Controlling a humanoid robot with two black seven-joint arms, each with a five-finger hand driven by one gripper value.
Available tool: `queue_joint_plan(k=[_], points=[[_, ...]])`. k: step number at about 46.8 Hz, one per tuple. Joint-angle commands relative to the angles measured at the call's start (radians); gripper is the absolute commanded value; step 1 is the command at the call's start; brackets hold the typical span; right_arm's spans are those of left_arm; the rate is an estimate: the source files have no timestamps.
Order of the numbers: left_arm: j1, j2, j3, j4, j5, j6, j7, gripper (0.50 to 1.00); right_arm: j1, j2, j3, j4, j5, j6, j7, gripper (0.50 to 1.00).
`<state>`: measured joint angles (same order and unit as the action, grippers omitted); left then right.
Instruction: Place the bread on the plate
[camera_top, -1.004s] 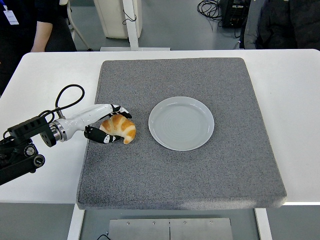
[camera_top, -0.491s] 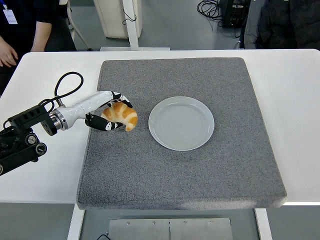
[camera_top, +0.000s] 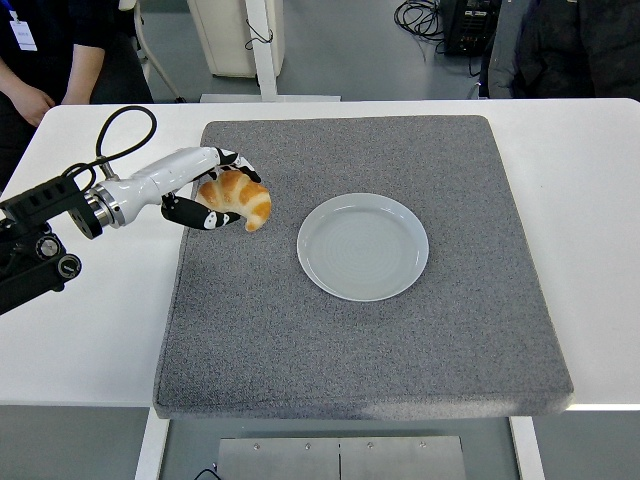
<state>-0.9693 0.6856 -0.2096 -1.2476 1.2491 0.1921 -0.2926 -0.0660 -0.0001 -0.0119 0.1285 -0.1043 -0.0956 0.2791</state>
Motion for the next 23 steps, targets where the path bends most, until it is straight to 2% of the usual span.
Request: queue_joint_plan(k=[1, 11, 23], points=[[-0.034, 0.003, 0.004, 0.000, -0.014, -0.003, 0.001, 0.500, 0.000, 0.000, 0.000, -0.001, 0.000, 0.000, 0.000, 1.000], [-0.117, 0.015, 0.009, 0.000, -0.020, -0.037, 0.004, 0.500, 0.002, 0.000, 0.000, -0.003, 0.000, 0.000, 0.000, 1.000], [-0.152, -0.007, 0.009, 0.010, -0.022, -0.066, 0.012, 0.500, 0.000, 0.000, -0.002, -0.003, 0.000, 0.000, 0.000, 1.000]])
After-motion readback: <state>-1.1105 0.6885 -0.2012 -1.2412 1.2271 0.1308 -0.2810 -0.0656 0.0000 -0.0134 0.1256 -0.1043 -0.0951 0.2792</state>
